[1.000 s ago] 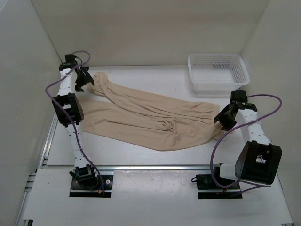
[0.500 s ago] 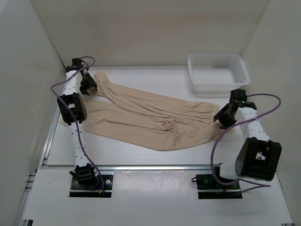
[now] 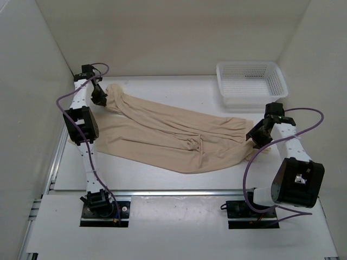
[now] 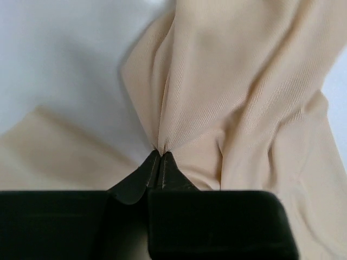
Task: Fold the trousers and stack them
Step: Flatten the trousers out
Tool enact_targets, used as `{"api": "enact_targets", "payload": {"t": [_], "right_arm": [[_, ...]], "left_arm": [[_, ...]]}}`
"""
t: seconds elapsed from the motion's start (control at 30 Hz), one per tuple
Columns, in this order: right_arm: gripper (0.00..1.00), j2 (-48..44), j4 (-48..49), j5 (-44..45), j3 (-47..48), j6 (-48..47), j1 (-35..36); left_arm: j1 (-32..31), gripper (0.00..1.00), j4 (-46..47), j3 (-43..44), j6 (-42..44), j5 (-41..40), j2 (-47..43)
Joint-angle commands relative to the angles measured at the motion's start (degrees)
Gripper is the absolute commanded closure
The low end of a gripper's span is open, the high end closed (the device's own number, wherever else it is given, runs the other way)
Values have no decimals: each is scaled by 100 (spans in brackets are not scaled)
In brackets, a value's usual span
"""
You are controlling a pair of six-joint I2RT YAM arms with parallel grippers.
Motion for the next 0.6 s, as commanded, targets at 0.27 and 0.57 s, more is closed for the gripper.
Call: {"api": "enact_targets", "payload": {"t": [0.27,0.57], "right_arm": [[34,-283,-163,-25,66,-56,-19],[47,94,29,97,618,-241,-71]], "left_arm": [[165,90,165,-1140,76,-537,-1696],[217,90,-20,-1140,76,-1047,-1643]]}}
